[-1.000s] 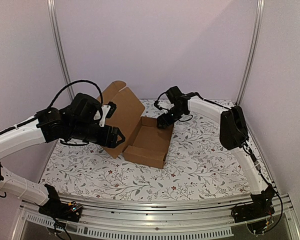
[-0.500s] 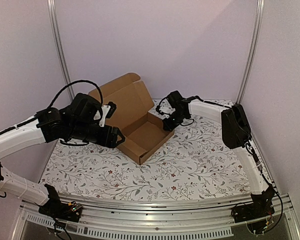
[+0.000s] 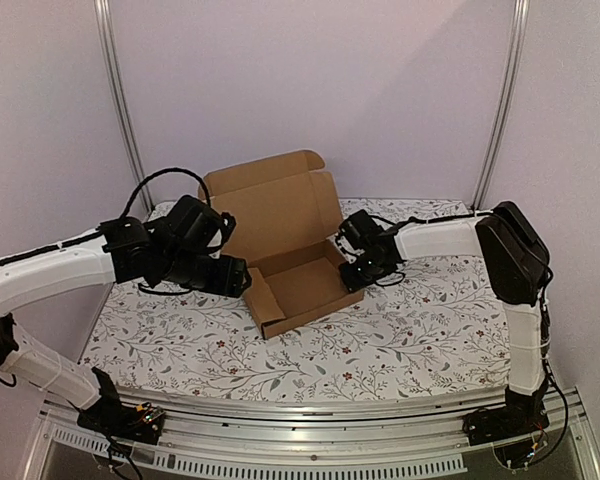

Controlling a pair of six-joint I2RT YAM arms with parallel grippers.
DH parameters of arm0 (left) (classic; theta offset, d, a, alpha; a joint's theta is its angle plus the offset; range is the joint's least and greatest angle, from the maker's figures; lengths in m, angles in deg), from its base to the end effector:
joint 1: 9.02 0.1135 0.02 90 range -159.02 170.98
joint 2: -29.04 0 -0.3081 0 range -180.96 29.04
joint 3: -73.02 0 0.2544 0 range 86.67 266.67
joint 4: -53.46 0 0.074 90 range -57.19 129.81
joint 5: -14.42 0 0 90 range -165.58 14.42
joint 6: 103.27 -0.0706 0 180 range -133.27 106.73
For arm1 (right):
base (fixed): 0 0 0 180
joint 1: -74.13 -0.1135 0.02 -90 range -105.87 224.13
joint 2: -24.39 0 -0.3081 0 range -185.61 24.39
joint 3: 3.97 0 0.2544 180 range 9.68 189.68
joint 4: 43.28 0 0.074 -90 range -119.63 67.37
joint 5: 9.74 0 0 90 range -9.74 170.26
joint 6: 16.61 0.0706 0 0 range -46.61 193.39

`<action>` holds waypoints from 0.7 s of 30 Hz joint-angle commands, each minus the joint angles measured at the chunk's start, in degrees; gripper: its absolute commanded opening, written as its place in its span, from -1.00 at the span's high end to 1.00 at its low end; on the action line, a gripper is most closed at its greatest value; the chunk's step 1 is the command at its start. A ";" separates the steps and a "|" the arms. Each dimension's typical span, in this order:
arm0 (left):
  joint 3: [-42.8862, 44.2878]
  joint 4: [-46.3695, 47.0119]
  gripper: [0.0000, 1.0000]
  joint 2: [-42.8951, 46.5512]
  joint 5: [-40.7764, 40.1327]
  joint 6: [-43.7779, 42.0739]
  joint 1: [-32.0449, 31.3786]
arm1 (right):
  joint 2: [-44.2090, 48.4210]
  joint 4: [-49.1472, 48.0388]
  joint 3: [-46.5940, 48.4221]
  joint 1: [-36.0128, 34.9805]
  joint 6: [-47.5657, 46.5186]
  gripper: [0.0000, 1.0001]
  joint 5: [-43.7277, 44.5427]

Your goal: Fold the paper box

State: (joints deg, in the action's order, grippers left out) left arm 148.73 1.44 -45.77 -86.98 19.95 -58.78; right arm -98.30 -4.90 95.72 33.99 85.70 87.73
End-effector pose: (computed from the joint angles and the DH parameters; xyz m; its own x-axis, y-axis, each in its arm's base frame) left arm 0.1938 -0.2074 0.3034 -0.7867 0.0983 -0.6094 0.2834 0.9345 -0.2152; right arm 0.3802 0.3086 0.1470 -0.7818 -0.3827 -0.4923 -0.4349 0.9004 -0.0094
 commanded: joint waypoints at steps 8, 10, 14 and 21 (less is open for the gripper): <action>3.75 -0.73 -0.44 -13.73 -6.91 7.77 0.71 | 8.46 -8.04 -15.81 -7.78 22.07 1.00 13.46; 4.50 -0.49 -0.44 -15.79 -6.73 7.59 0.80 | 8.86 -8.74 -16.76 -9.03 23.51 1.00 15.02; 5.61 -0.38 -0.44 -19.46 -6.34 7.32 2.27 | 9.52 -9.81 -17.94 -9.94 24.89 1.00 15.07; 7.42 -0.70 -0.43 -24.93 -8.12 5.22 3.79 | 10.58 -9.81 -18.49 -10.65 25.47 1.00 15.02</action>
State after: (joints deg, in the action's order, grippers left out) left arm 154.32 1.38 -67.84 -92.95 26.37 -56.18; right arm -88.79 -14.96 78.75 24.13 109.22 102.33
